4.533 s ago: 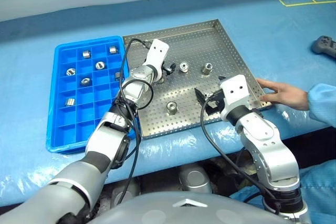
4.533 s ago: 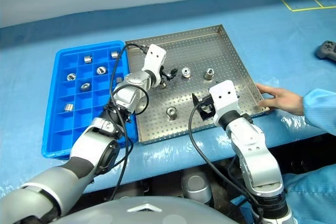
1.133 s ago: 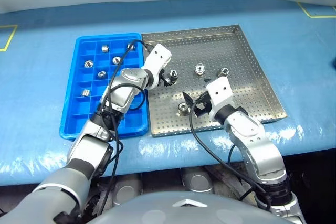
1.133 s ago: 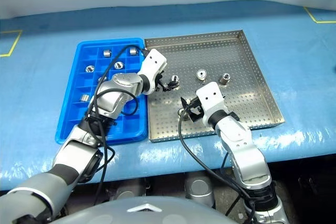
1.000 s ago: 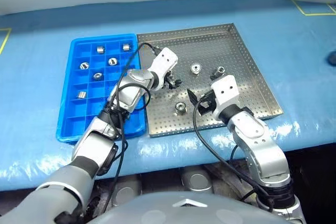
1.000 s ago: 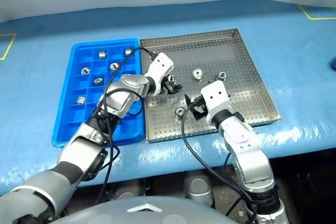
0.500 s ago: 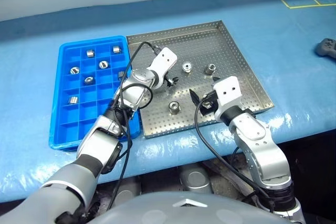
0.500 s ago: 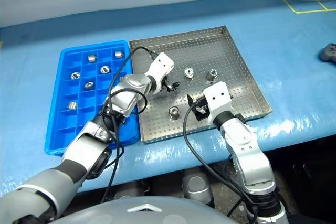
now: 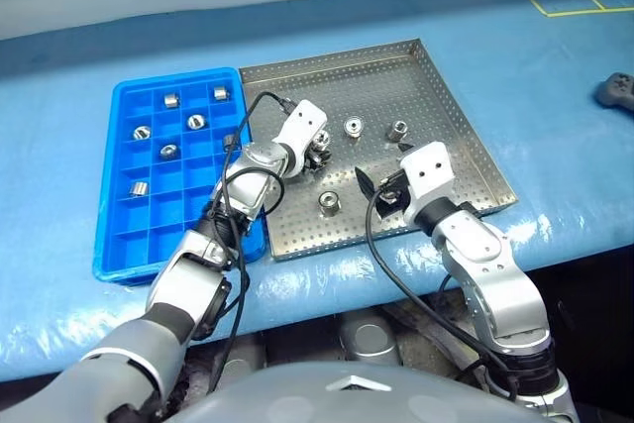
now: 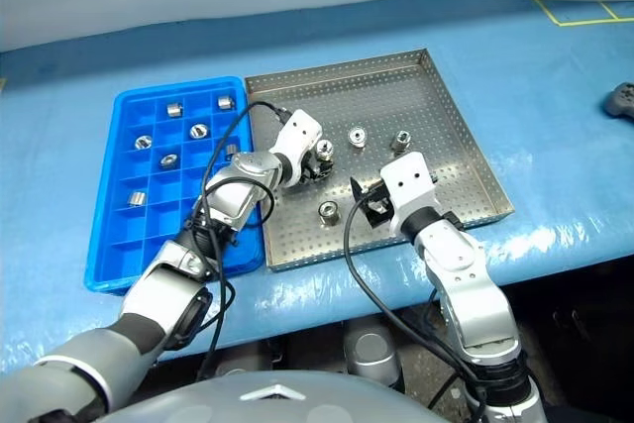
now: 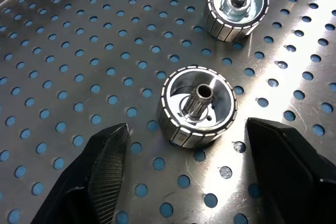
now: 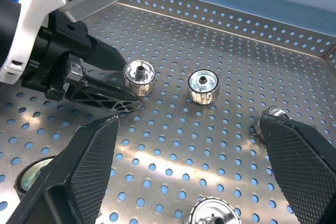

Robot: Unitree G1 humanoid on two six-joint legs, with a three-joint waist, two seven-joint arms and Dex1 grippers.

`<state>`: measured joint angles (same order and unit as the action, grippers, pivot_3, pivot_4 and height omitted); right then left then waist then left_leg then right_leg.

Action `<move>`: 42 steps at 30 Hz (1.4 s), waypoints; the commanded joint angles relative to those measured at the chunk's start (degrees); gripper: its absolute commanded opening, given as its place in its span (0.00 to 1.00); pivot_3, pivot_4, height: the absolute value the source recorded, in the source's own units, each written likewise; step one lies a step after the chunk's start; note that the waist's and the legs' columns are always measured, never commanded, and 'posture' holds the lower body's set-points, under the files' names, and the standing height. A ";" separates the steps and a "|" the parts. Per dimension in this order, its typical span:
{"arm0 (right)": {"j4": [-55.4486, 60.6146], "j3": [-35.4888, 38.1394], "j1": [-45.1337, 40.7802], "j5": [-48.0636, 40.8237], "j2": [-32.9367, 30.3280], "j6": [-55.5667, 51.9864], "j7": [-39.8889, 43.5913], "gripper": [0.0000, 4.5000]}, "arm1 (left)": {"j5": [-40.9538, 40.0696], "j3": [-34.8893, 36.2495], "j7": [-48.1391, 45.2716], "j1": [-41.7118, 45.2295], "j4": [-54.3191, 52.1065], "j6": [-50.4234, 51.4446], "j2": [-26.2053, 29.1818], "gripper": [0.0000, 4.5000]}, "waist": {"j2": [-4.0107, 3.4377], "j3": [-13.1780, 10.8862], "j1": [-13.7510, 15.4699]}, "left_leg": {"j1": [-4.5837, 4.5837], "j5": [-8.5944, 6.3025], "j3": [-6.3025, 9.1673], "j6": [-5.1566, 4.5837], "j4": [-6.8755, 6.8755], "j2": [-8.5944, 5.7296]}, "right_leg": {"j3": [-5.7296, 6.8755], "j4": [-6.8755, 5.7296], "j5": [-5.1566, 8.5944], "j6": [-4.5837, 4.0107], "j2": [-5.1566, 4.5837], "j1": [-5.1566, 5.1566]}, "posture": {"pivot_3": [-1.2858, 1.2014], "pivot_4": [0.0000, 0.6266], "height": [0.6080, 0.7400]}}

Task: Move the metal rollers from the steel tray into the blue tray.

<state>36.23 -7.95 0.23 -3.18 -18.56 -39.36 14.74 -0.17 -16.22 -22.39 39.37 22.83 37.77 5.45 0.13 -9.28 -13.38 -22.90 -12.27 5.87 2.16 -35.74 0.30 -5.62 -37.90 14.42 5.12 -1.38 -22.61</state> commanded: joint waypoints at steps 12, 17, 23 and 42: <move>1.41 -0.70 -0.29 1.20 -0.05 -0.56 -0.38 1.00 | -0.31 4.13 3.04 -0.80 3.72 -4.44 -3.82 0.53 | -0.01 0.01 0.10 | 0.05 0.00 0.00 0.00 -0.12 -0.02 | 0.00 -0.02 -0.03 0.06 -0.01 0.10 | 0.41 0.24 1.00; 1.32 -0.82 -0.02 1.33 0.17 -0.40 -0.53 1.00 | -2.45 6.22 0.48 -1.55 1.59 -4.72 -3.02 0.36 | -0.01 0.01 0.00 | 0.03 0.00 0.00 0.00 -0.08 -0.02 | 0.00 0.00 -0.03 0.06 0.00 0.07 | 0.41 0.24 1.00; 0.79 -1.22 0.01 1.60 0.48 0.00 -0.66 1.00 | -7.68 10.71 -3.22 -2.09 -1.70 -2.00 -2.08 0.36 | -0.01 0.00 -0.03 | -0.01 0.00 0.00 0.00 -0.06 -0.02 | 0.00 0.02 -0.03 0.05 -0.01 0.03 | 0.41 0.24 1.00; 1.08 -0.99 0.02 -0.54 1.24 1.67 1.64 1.00 | -22.97 20.78 -14.28 -10.06 -41.76 21.18 23.25 0.36 | -0.03 -0.01 -0.39 | 0.01 0.00 0.01 0.00 0.09 0.08 | -0.02 -0.06 -0.01 0.01 0.04 -0.08 | 0.45 0.24 1.00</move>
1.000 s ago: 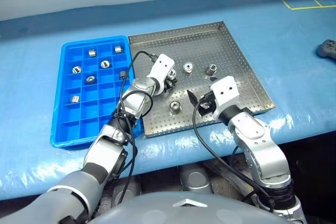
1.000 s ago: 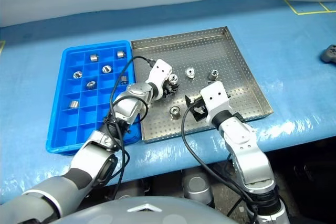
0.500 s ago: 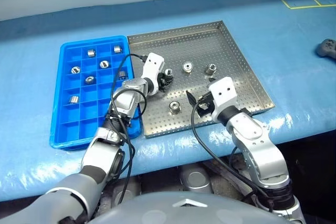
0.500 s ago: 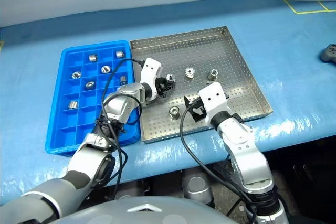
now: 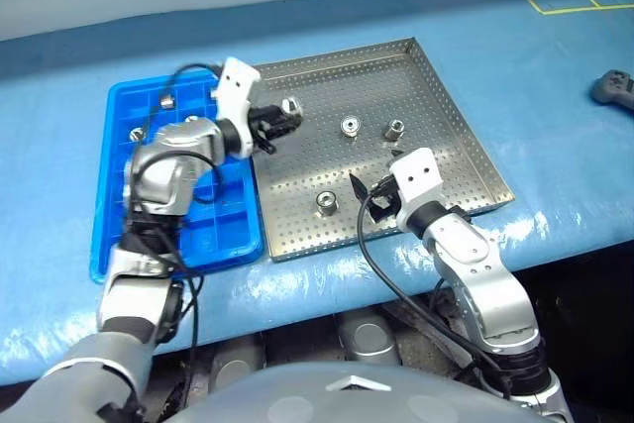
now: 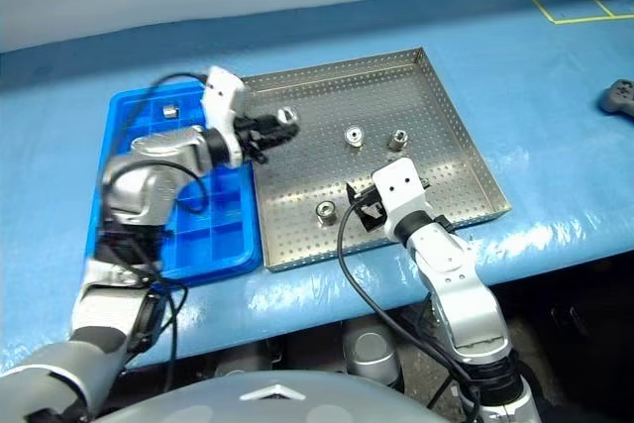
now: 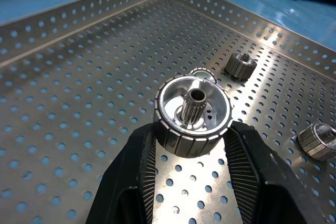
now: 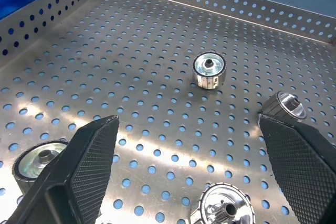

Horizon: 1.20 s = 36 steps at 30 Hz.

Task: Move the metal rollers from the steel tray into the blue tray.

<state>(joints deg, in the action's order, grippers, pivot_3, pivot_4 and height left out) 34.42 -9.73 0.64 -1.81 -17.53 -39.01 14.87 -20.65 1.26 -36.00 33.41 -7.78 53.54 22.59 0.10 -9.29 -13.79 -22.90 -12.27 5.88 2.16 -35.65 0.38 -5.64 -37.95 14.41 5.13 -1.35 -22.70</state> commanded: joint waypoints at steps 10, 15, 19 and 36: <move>1.36 -2.09 -4.51 -4.62 -0.97 1.05 6.83 1.00 | -6.82 17.15 -5.24 -32.94 -34.92 10.61 25.08 0.36 | 0.20 -0.12 6.27 | 0.08 -0.01 -0.01 0.01 0.19 0.06 | 0.05 -0.03 0.15 -0.28 -0.02 -0.09 | 0.51 0.24 1.00; 0.96 -2.66 -5.52 -5.29 -1.01 0.88 7.82 1.00 | -6.23 22.92 -1.91 -41.17 -36.69 12.03 24.29 0.36 | 0.29 -0.16 10.09 | 0.07 -0.02 0.04 0.03 0.21 0.06 | 0.17 -0.01 0.25 -0.48 -0.06 -0.08 | 0.53 0.24 1.00; 1.00 -2.71 -5.73 -5.59 -1.24 0.32 8.26 1.00 | -3.26 20.22 3.75 -41.86 -33.73 12.48 23.31 0.36 | 0.29 -0.16 11.29 | 0.10 -0.02 0.08 0.04 0.19 0.05 | 0.22 -0.01 0.34 -0.66 -0.07 -0.02 | 0.54 0.24 1.00; 1.27 -2.10 -6.34 -5.65 -2.36 -0.90 7.20 1.00 | -3.24 20.92 4.56 -43.10 -30.06 11.90 24.55 0.36 | 0.32 -0.14 11.19 | 0.22 -0.03 0.03 0.06 0.44 0.13 | 0.28 -0.01 0.29 -0.71 -0.05 -0.08 | 0.53 0.24 1.00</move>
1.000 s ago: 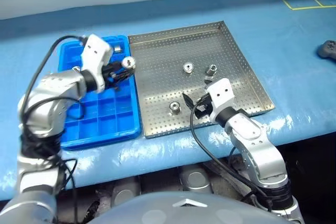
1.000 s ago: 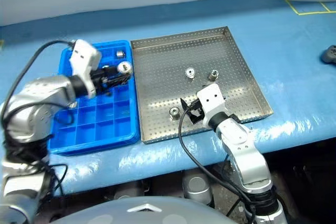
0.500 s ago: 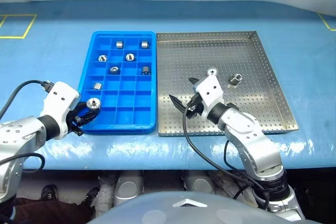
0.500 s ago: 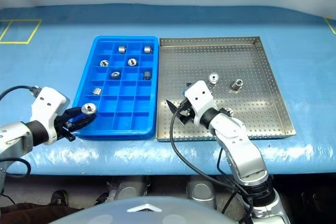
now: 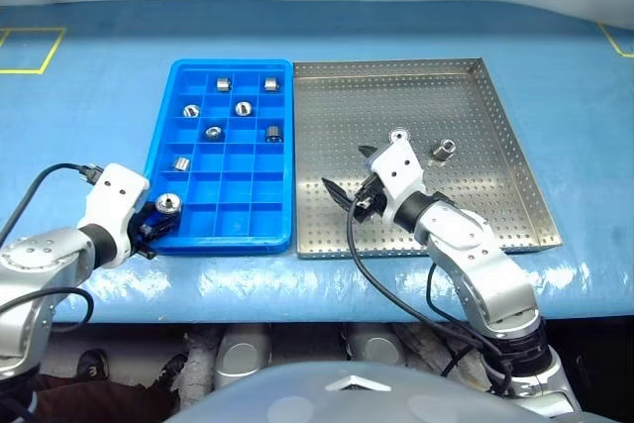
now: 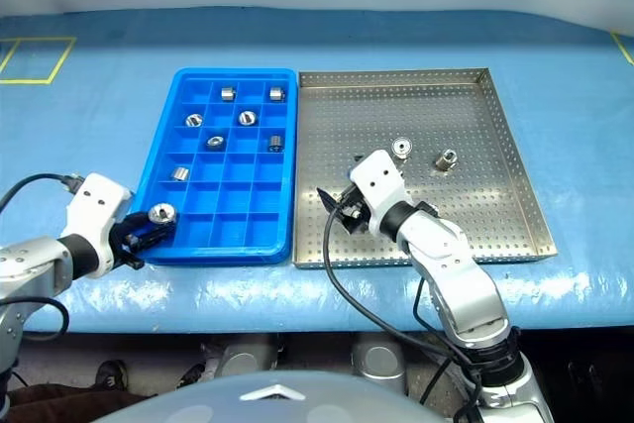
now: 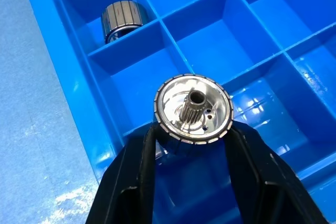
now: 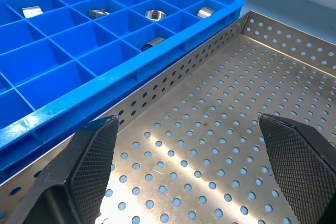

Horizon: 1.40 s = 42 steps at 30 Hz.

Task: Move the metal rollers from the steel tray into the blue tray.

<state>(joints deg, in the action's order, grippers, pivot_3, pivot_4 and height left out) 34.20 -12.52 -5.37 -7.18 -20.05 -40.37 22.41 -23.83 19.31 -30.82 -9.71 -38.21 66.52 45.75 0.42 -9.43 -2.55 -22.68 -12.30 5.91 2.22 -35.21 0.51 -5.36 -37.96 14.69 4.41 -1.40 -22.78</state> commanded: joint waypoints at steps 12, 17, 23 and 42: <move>0.97 1.03 -0.56 0.12 0.44 0.25 -1.67 1.00 | -6.28 6.19 -2.80 8.47 2.59 -6.18 -4.23 0.94 | 0.02 0.01 0.07 | -0.03 0.00 -0.01 0.01 -0.02 0.00 | 0.03 0.02 -0.01 0.00 -0.02 0.01 | 0.52 0.24 1.00; 2.65 1.29 -0.07 1.23 0.23 -0.32 -3.31 1.00 | -12.81 -9.54 -6.77 18.55 4.24 -8.89 -14.45 0.94 | 0.08 0.06 -0.10 | -0.03 0.00 -0.02 0.05 -0.06 -0.03 | 0.02 0.01 -0.18 -0.24 -0.04 0.03 | 0.49 0.24 1.00; 6.39 4.57 1.50 7.37 -2.47 -8.11 -9.36 1.00 | -2.05 -32.04 -7.10 29.98 16.06 -13.46 -17.68 0.94 | 0.09 0.08 -2.23 | -0.06 0.01 -0.03 0.06 -0.39 -0.15 | -0.09 0.08 -0.31 0.06 -0.02 0.22 | 0.45 0.24 1.00; 12.87 8.13 6.58 13.09 -0.54 -15.12 -15.66 1.00 | 14.90 -52.21 -10.48 40.85 34.77 -22.18 -24.38 0.94 | -0.08 0.17 -10.33 | -0.15 -0.01 -0.07 0.02 -0.42 -0.09 | -0.23 0.02 -0.18 0.33 0.08 0.11 | 0.39 0.24 1.00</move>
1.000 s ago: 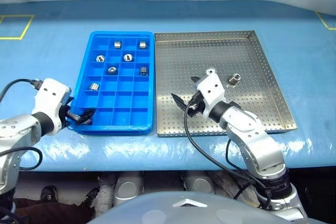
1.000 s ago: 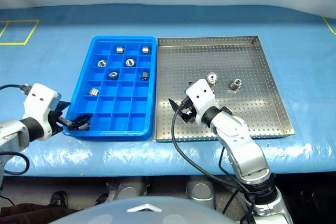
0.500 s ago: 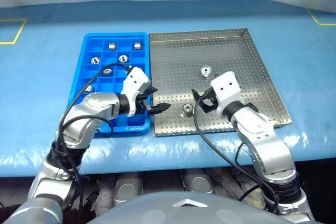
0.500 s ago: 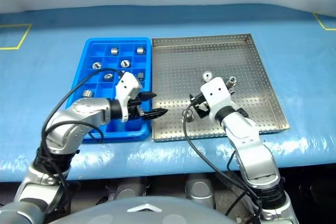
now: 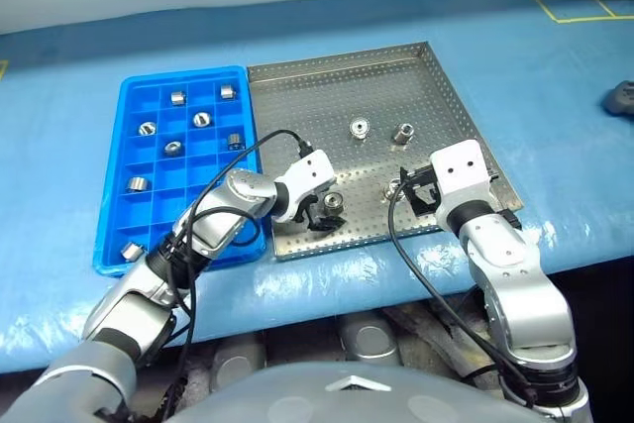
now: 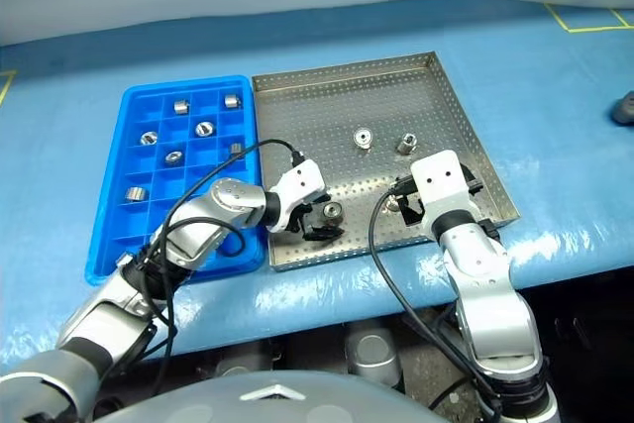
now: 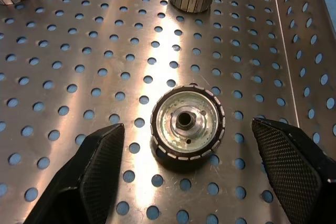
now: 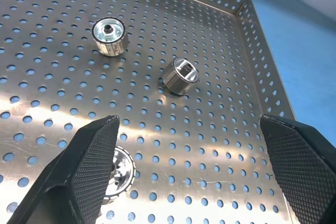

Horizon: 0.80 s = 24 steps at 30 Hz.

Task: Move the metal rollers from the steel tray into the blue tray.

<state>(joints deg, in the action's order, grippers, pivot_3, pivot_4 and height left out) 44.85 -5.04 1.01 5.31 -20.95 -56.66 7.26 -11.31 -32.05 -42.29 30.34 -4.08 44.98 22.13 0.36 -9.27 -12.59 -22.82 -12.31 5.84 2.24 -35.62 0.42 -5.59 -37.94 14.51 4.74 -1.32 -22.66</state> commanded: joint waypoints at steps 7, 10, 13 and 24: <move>1.46 1.30 0.48 0.91 0.80 1.59 -0.52 1.00 | 4.00 2.66 3.17 -0.09 0.42 0.64 -0.95 0.68 | -0.05 0.03 -1.67 | 0.02 0.00 0.00 0.00 -0.01 0.00 | -0.01 -0.02 -0.02 0.04 0.00 0.02 | 0.40 0.24 1.00; 0.66 0.95 -0.19 0.78 0.91 2.02 -0.19 1.00 | 4.29 3.08 2.93 -0.22 0.10 0.89 -0.60 0.48 | -0.05 0.03 -1.95 | 0.03 0.00 0.00 0.00 -0.01 0.00 | -0.01 -0.03 -0.02 0.04 0.01 0.01 | 0.40 0.24 1.00; -0.11 0.42 -0.86 0.73 1.13 2.56 -0.02 1.00 | 4.32 3.16 2.91 -0.69 -0.62 1.39 -0.70 0.41 | -0.05 0.03 -1.91 | 0.02 0.00 0.00 0.00 0.00 0.00 | -0.02 -0.02 -0.02 0.04 0.01 0.01 | 0.41 0.24 1.00; -2.54 -1.26 -2.54 -0.21 1.25 4.63 1.82 1.00 | -10.55 26.43 5.15 1.32 -4.94 5.95 -5.93 0.41 | -0.05 0.02 -0.61 | -0.06 0.00 0.01 -0.01 -0.10 0.00 | -0.01 -0.05 -0.04 0.09 0.01 -0.04 | 0.43 0.24 1.00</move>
<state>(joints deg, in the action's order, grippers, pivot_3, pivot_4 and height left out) 41.56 -6.36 -0.93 5.48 -19.88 -53.71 8.62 -19.58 -10.99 -38.43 30.08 -5.85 49.86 15.45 0.31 -9.24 -13.20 -22.88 -12.31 5.85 2.23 -35.73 0.43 -5.60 -38.01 14.46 4.83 -1.29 -22.70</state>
